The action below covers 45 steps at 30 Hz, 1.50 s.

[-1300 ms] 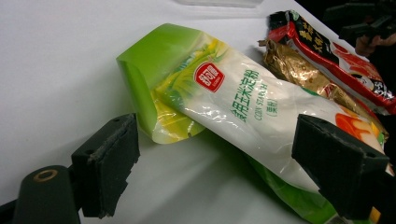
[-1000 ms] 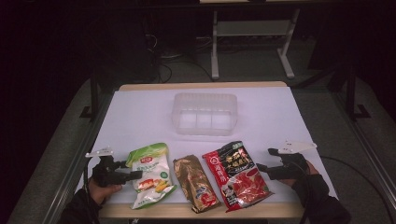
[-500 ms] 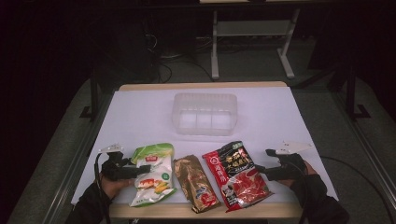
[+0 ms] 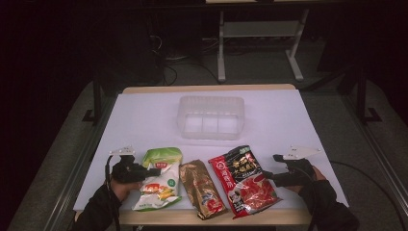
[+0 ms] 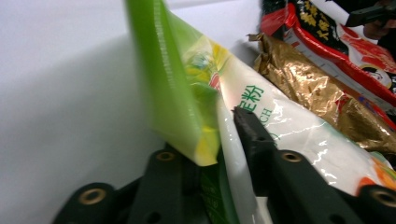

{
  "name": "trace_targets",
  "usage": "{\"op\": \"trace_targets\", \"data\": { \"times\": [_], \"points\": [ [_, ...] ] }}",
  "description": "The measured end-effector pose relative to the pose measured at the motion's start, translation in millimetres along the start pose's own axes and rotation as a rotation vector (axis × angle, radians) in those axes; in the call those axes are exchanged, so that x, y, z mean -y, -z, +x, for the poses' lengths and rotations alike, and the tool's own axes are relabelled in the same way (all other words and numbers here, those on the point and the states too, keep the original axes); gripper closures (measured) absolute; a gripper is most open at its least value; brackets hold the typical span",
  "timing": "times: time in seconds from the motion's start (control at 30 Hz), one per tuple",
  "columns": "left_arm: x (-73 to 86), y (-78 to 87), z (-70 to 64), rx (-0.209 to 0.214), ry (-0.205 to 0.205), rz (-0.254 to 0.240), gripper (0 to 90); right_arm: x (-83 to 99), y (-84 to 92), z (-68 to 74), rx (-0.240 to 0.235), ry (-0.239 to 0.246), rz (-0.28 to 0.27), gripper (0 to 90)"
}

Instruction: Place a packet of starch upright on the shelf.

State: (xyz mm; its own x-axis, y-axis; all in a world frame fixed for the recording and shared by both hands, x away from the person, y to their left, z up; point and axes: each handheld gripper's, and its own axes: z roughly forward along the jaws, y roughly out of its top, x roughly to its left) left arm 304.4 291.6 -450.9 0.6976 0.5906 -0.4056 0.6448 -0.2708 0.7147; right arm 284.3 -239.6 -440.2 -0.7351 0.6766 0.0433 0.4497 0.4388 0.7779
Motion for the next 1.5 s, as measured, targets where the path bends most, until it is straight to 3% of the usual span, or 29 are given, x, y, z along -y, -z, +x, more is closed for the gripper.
{"op": "trace_targets", "data": {
  "times": [0.2,0.3,0.47,0.57,0.63,0.83,1.17,1.27,1.5],
  "points": [
    [-1.1,2.2,-8.9,-0.035,-0.05,-0.019,79.6,0.0,1.7,0.0,0.007,0.0,-0.006,24.2],
    [-2.1,6.5,-18.8,-0.064,-0.1,-0.039,80.4,0.0,2.3,0.1,0.008,0.004,-0.009,24.4],
    [-0.1,12.1,-22.8,-0.082,-0.109,-0.058,81.6,0.3,3.1,-0.6,0.012,0.002,-0.011,24.4],
    [-0.5,17.9,-28.5,-0.1,-0.129,-0.085,82.8,0.4,4.4,-1.0,0.012,0.0,-0.013,25.3],
    [-3.0,27.1,-36.0,-0.102,-0.155,-0.132,83.4,0.4,4.9,-1.0,0.01,0.002,-0.017,26.8],
    [-5.6,40.1,-46.4,-0.123,-0.18,-0.207,84.3,0.2,6.3,-0.7,0.007,0.001,-0.032,26.9],
    [-10.8,57.2,-54.3,-0.154,-0.175,-0.368,84.8,-1.7,10.8,-1.1,0.028,-0.013,-0.084,23.9],
    [-13.9,59.0,-54.3,-0.167,-0.176,-0.388,84.8,-1.6,9.1,-1.5,0.043,-0.009,-0.073,21.6],
    [-24.7,61.4,-48.8,-0.183,-0.166,-0.438,84.8,3.1,10.0,-9.0,0.055,-0.053,-0.082,21.8]
  ]
}}
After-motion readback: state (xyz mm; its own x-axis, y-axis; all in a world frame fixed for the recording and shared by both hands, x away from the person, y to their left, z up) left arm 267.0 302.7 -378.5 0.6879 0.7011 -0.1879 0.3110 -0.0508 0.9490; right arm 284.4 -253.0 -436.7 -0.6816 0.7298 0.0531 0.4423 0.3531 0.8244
